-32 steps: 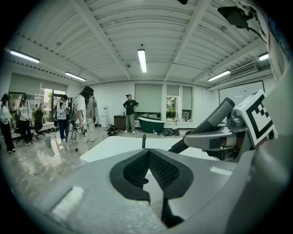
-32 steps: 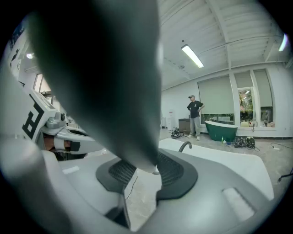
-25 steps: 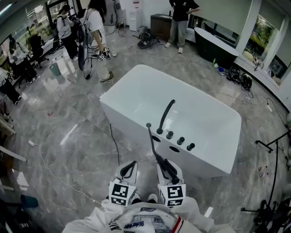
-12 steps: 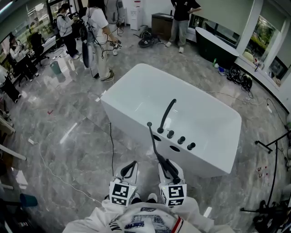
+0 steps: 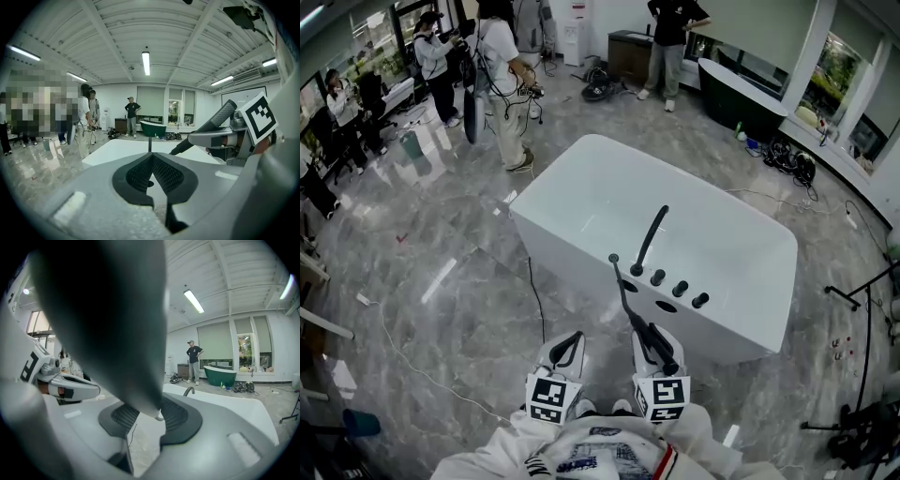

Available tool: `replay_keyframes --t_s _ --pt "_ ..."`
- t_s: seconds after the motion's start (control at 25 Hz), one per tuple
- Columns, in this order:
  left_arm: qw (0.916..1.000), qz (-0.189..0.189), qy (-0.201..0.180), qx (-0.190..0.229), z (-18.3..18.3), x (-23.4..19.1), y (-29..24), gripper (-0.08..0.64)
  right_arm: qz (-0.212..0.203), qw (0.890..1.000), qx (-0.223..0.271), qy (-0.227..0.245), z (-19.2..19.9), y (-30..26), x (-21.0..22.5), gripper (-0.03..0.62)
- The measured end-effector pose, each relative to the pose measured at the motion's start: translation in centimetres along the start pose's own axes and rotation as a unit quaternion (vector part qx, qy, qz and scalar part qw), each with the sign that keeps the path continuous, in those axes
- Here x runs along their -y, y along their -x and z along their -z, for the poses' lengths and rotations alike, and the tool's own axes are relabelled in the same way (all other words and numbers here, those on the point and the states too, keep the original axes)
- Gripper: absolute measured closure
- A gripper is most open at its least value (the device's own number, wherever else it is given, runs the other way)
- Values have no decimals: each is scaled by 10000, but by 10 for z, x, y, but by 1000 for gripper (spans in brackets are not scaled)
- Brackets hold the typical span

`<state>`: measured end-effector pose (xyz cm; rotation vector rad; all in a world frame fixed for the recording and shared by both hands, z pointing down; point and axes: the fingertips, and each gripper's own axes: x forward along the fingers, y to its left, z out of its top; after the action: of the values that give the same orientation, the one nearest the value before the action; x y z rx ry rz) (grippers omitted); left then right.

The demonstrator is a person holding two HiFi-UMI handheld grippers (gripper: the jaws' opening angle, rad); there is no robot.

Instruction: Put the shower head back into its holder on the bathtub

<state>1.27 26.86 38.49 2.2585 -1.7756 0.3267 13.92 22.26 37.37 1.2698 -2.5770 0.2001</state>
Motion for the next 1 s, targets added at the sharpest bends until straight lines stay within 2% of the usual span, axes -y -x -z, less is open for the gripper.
replay_keyframes --t_s 0.64,1.0 --pt "9998 205 -16 78 -1 -34 0 558 213 9998 -2 61 -8 -19 -24 454" --pt "9997 169 -89 126 -13 -53 -25 558 243 9997 97 21 -18 -51 -10 454"
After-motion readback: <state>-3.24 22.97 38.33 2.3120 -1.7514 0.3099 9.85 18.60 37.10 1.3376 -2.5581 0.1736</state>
